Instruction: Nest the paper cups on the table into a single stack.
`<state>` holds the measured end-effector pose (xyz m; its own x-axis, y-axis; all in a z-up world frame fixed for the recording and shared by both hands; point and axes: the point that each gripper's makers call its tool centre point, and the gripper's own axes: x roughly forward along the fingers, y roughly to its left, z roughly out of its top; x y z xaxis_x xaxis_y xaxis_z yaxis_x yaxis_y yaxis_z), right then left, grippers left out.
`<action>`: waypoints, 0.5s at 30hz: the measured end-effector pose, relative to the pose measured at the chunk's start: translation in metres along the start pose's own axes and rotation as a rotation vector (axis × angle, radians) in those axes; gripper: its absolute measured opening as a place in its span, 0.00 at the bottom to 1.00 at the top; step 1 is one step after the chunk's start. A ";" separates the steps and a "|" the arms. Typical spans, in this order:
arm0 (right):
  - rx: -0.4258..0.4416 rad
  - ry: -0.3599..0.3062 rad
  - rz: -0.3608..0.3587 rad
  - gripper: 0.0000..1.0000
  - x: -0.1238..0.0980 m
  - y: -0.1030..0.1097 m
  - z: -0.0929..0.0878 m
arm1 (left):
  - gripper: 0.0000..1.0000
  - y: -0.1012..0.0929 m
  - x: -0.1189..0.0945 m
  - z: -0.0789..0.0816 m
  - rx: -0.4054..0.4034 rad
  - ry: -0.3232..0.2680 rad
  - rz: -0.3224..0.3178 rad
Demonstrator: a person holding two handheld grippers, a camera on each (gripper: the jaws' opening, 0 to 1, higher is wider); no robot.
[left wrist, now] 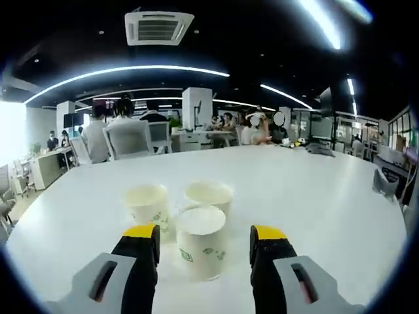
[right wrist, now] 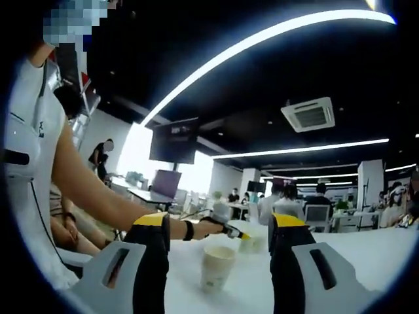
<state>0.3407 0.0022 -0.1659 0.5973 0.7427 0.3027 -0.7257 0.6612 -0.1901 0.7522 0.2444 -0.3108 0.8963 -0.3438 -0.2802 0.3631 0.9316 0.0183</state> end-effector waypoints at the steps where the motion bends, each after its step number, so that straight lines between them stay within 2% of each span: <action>1: -0.003 -0.002 -0.002 0.63 -0.001 -0.002 0.001 | 0.60 -0.003 0.003 -0.003 -0.011 0.022 -0.017; 3: -0.011 0.002 -0.008 0.63 -0.001 -0.005 0.000 | 0.60 -0.004 0.008 -0.006 -0.002 0.048 -0.021; 6: -0.017 0.004 -0.018 0.63 -0.003 -0.009 0.000 | 0.56 -0.004 0.012 -0.006 0.000 0.053 -0.022; 11: -0.023 0.006 -0.037 0.63 -0.005 -0.015 0.001 | 0.54 -0.005 0.019 0.002 -0.010 0.037 -0.031; 15: -0.023 0.002 -0.043 0.63 -0.004 -0.017 0.002 | 0.44 -0.009 0.021 -0.001 0.054 0.064 -0.030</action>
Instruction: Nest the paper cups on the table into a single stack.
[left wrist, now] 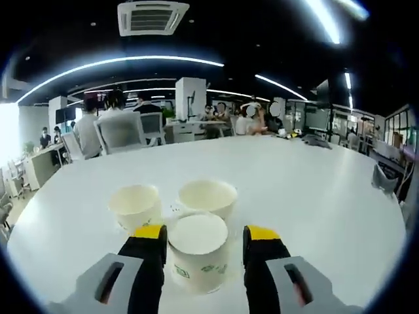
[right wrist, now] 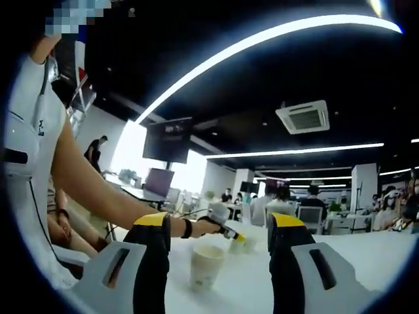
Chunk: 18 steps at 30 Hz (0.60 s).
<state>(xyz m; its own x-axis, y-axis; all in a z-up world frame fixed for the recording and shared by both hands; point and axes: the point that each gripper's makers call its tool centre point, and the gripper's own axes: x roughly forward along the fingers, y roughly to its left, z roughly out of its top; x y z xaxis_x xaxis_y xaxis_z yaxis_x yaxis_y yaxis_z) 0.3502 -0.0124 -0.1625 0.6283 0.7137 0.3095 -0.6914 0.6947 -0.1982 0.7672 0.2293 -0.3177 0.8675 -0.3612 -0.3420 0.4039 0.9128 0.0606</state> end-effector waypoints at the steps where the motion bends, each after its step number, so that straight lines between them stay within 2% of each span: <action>1: 0.000 -0.001 -0.001 0.63 0.000 0.000 0.000 | 0.40 0.000 -0.001 0.001 0.019 -0.002 0.004; 10: 0.016 0.001 -0.001 0.62 0.000 -0.001 -0.005 | 0.38 -0.004 -0.012 0.003 0.022 -0.016 -0.013; 18: 0.045 -0.007 0.010 0.62 0.001 0.001 -0.012 | 0.38 -0.027 -0.047 0.019 0.058 -0.088 -0.063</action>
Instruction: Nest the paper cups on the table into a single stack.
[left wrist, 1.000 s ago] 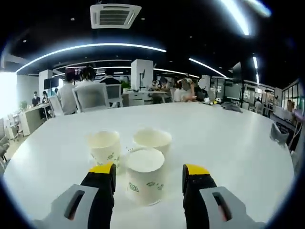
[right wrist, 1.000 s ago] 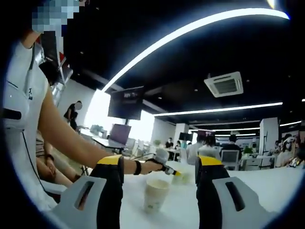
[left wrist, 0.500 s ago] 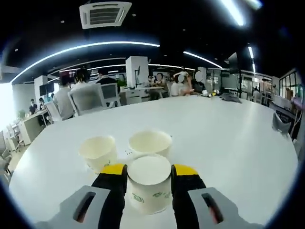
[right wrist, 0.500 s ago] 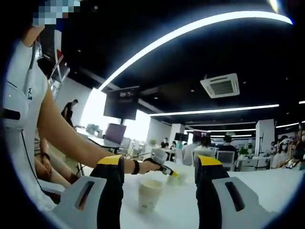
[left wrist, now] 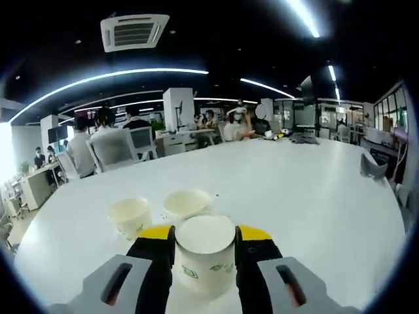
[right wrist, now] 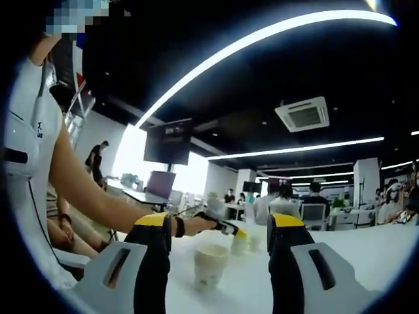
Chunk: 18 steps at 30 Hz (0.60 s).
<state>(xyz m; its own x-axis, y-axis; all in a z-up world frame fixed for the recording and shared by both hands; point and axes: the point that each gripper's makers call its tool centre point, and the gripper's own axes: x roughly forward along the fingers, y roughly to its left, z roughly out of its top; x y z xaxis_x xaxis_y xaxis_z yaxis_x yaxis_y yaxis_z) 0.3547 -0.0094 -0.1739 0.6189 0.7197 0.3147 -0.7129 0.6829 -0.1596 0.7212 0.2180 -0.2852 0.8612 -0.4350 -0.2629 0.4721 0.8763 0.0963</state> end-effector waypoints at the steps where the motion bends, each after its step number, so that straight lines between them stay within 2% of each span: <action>1: 0.005 0.000 0.002 0.62 0.001 0.001 -0.001 | 0.38 -0.002 -0.004 0.004 -0.001 -0.014 -0.004; 11: 0.038 0.011 0.043 0.61 0.014 0.009 -0.015 | 0.38 -0.037 -0.047 0.039 -0.002 -0.090 -0.089; 14: 0.042 0.020 0.065 0.61 0.021 0.012 -0.019 | 0.38 -0.049 -0.067 0.049 0.012 -0.118 -0.109; 18: 0.050 0.019 0.095 0.61 0.031 0.012 -0.020 | 0.38 -0.076 -0.102 0.069 -0.022 -0.180 -0.174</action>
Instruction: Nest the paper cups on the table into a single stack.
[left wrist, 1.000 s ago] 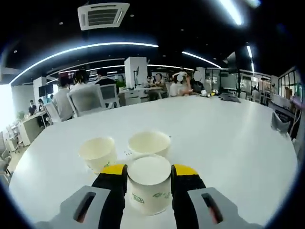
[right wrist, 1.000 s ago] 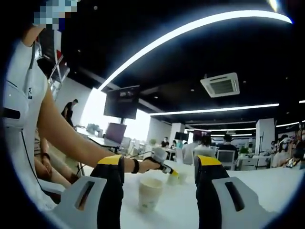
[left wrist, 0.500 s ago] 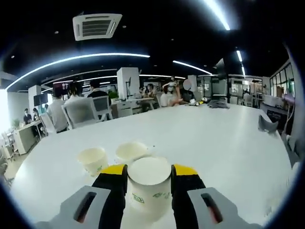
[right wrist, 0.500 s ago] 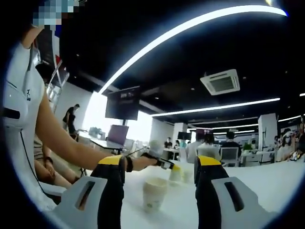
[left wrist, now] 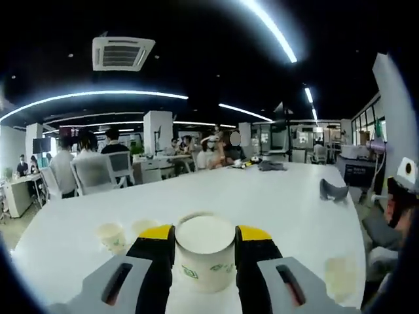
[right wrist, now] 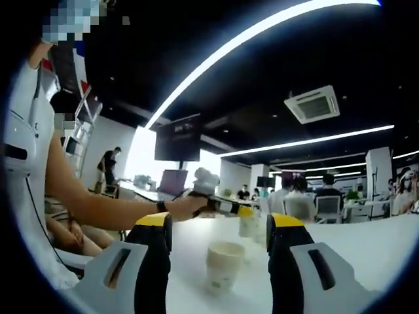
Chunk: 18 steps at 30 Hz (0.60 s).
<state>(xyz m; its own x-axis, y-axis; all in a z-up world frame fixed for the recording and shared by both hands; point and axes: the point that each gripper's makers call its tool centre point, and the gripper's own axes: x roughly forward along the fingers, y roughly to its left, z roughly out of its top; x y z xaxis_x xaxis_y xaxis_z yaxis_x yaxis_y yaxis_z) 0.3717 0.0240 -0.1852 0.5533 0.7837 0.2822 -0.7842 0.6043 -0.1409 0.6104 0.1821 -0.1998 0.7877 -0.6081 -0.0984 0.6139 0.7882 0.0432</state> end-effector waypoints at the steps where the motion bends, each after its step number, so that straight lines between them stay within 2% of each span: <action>1: -0.001 0.001 0.010 0.61 0.003 0.001 0.000 | 0.38 -0.007 -0.006 0.004 0.003 -0.005 -0.008; 10: 0.020 -0.014 0.068 0.61 0.019 0.011 -0.003 | 0.38 -0.076 -0.065 0.044 0.036 -0.119 -0.096; 18: 0.047 -0.010 0.091 0.60 0.022 0.025 -0.013 | 0.38 -0.128 -0.108 0.061 0.050 -0.190 -0.154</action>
<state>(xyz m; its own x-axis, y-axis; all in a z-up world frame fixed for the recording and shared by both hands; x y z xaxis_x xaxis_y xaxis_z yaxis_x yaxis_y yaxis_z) 0.3683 0.0585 -0.1944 0.4765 0.8335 0.2795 -0.8434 0.5232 -0.1222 0.4499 0.1414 -0.1341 0.6772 -0.7314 0.0805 0.7256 0.6820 0.0917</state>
